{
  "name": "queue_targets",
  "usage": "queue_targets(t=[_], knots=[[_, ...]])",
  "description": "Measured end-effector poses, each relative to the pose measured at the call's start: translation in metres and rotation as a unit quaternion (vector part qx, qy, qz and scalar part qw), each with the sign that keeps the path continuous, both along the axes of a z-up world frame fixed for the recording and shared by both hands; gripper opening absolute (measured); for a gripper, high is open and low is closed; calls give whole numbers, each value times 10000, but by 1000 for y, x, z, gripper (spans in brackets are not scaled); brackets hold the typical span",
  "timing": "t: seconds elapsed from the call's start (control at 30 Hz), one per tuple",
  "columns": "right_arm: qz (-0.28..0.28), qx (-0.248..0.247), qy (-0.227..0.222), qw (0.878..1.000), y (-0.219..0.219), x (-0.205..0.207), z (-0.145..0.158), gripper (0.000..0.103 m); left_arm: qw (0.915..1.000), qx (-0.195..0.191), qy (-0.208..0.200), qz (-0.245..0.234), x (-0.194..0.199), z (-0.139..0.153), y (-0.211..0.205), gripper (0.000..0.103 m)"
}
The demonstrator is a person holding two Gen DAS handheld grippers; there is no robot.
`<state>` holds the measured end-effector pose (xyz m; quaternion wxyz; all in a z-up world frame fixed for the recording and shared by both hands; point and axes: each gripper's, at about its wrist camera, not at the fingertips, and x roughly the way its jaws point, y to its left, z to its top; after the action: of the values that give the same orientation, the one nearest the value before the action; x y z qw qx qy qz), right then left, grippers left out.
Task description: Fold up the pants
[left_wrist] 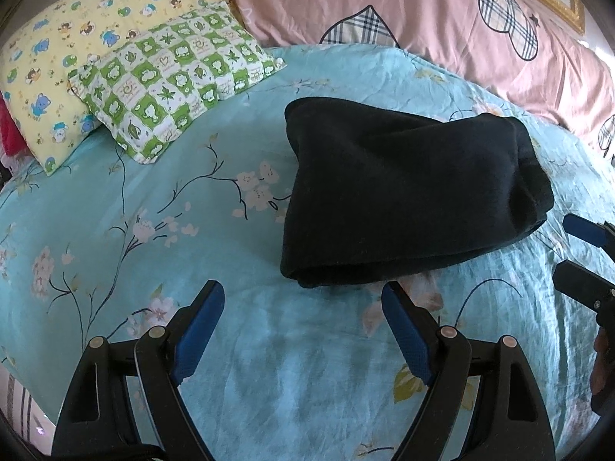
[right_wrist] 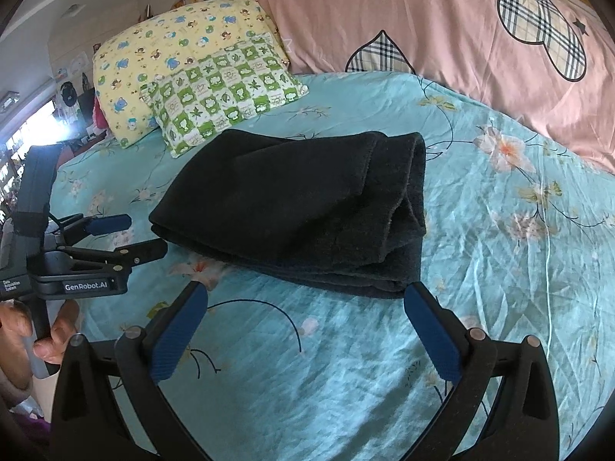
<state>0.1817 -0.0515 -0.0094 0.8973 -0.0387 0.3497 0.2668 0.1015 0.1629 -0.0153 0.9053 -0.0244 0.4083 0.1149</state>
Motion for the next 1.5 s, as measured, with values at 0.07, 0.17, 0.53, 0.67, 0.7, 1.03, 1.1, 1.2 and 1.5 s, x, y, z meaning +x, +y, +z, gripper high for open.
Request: queue_targets(t=[0.07,0.17,0.53,0.67,0.7,1.03,1.1,1.2,1.5], knots=[[-2,12,-9,10000,1,1,0,102,10000,-7,7,3,0,-1,0,84],[0,35,-42,10000,1,1,0,102,10000,-5,-3,13,1,-1,1,84],[54,57,-44,10000,5,3,0,102,10000,-29,-10,16,1,-2,2,85],[74,73,-67,9999,6,3,1,102,10000,-23,-11,27,1,-1,2,85],[76,77,-69,9999,6,3,1,102,10000,-26,-8,18,2,-1,2,85],[114,86,-71,9999,8,2,1,102,10000,7,-5,-14,4,0,2,85],[121,79,-74,9999,8,3,1,102,10000,16,-10,-24,4,0,1,85],[124,86,-73,9999,9,3,1,102,10000,19,-11,-30,4,1,1,85],[80,111,-79,9999,6,4,2,102,10000,67,-36,-49,5,0,-1,85]])
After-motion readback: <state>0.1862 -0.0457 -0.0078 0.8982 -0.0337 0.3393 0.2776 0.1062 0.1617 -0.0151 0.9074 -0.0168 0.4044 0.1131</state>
